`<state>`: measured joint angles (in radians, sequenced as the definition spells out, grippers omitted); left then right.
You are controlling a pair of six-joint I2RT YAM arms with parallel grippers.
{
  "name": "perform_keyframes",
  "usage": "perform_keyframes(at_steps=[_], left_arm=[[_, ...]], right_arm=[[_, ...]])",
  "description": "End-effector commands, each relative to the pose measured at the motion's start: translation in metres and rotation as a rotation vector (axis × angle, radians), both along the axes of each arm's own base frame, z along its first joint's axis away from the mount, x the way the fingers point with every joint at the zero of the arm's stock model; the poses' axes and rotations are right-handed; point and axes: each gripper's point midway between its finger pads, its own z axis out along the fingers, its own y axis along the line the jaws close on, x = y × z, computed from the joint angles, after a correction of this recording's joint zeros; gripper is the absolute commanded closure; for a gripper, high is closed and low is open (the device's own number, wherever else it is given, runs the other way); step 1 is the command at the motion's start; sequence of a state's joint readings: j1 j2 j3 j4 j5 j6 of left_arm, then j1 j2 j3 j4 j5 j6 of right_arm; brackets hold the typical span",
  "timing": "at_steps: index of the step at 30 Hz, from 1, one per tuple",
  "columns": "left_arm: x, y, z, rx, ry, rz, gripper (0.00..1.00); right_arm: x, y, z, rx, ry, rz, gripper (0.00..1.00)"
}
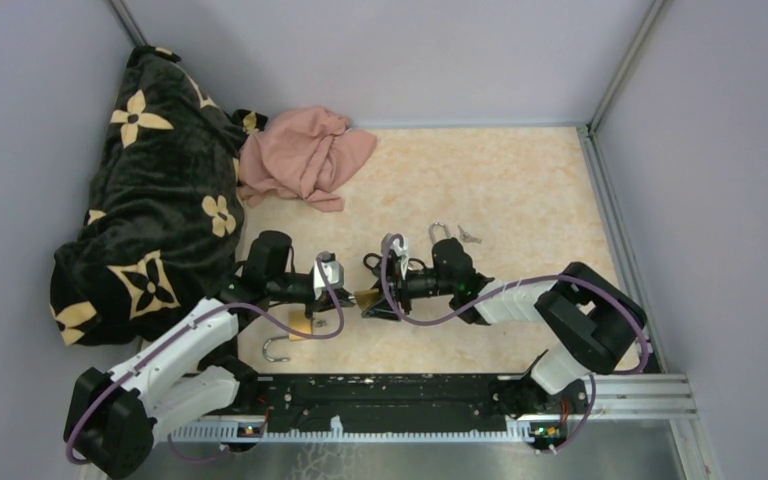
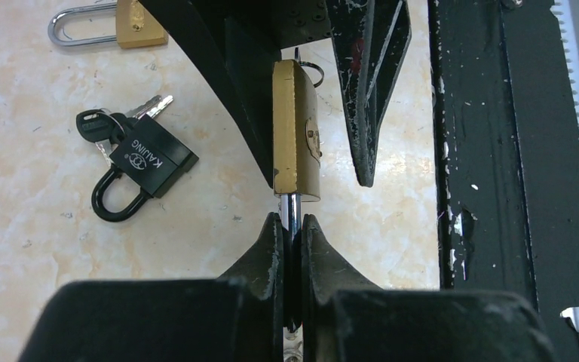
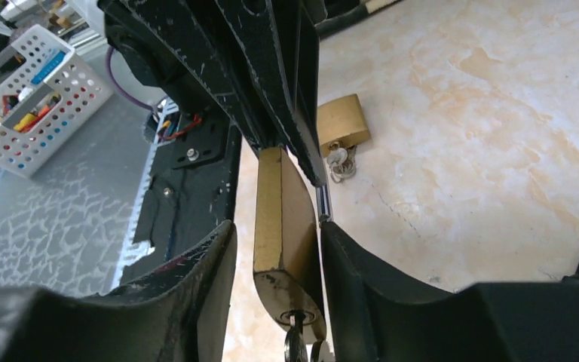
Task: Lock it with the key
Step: Lock the lock.
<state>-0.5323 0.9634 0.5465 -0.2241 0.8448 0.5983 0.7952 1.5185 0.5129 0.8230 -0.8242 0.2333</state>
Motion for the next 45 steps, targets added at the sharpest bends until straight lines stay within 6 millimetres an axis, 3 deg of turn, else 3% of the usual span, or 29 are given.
perform_keyframes(at_steps=[1, 3, 4, 6, 7, 12, 13, 15, 16, 18, 20, 24, 27, 30, 33, 38, 45], left_arm=[[0.003, -0.016, 0.044, -0.123, -0.089, -0.065, 1.00], [0.003, -0.016, 0.044, -0.128, -0.085, -0.063, 1.00], [0.002, -0.017, 0.044, -0.132, -0.079, -0.063, 1.00], [0.000, -0.018, 0.046, -0.143, -0.067, -0.069, 1.00], [0.000, -0.018, 0.047, -0.149, -0.063, -0.067, 1.00], [-0.005, -0.020, 0.055, -0.180, -0.006, -0.054, 1.00], [-0.005, -0.019, 0.056, -0.185, 0.016, -0.042, 0.93], [-0.006, -0.018, 0.058, -0.201, 0.072, -0.015, 0.56], [-0.007, -0.017, 0.060, -0.212, 0.099, -0.003, 0.43], [-0.004, -0.013, 0.065, -0.236, 0.138, 0.027, 0.31], [0.004, -0.008, 0.074, -0.273, 0.144, 0.076, 0.25], [0.019, 0.000, 0.093, -0.349, 0.141, 0.161, 0.23], [0.018, -0.002, 0.117, -0.434, 0.162, 0.164, 0.27], [0.003, -0.005, 0.134, -0.491, 0.188, 0.084, 0.34], [0.001, -0.005, 0.137, -0.501, 0.162, 0.064, 0.46], [-0.007, -0.007, 0.151, -0.536, 0.129, 0.020, 0.53], [-0.011, -0.011, 0.158, -0.554, 0.113, -0.005, 0.43]], right_arm=[[0.008, 0.012, 0.035, 0.108, -0.074, 0.029, 0.56], [0.008, 0.012, 0.035, 0.107, -0.071, 0.029, 0.59], [0.009, 0.013, 0.033, 0.102, -0.066, 0.027, 0.65], [0.011, 0.013, 0.032, 0.091, -0.058, 0.014, 0.94], [0.011, 0.013, 0.032, 0.089, -0.057, 0.011, 1.00], [0.021, 0.006, 0.049, 0.103, -0.064, -0.026, 1.00], [0.024, 0.003, 0.057, 0.117, -0.067, -0.035, 1.00], [0.030, -0.005, 0.073, 0.151, -0.073, -0.055, 1.00], [0.032, -0.010, 0.082, 0.171, -0.079, -0.065, 1.00], [0.035, -0.020, 0.100, 0.208, -0.099, -0.079, 1.00], [0.034, -0.027, 0.116, 0.233, -0.130, -0.079, 1.00], [0.022, -0.035, 0.145, 0.267, -0.208, -0.042, 1.00], [0.013, -0.039, 0.166, 0.293, -0.253, -0.008, 1.00], [0.006, -0.043, 0.187, 0.322, -0.304, 0.007, 1.00], [0.001, -0.046, 0.201, 0.345, -0.339, 0.014, 1.00], [0.002, -0.047, 0.209, 0.348, -0.361, 0.001, 1.00], [0.005, -0.047, 0.210, 0.345, -0.363, -0.016, 1.00]])
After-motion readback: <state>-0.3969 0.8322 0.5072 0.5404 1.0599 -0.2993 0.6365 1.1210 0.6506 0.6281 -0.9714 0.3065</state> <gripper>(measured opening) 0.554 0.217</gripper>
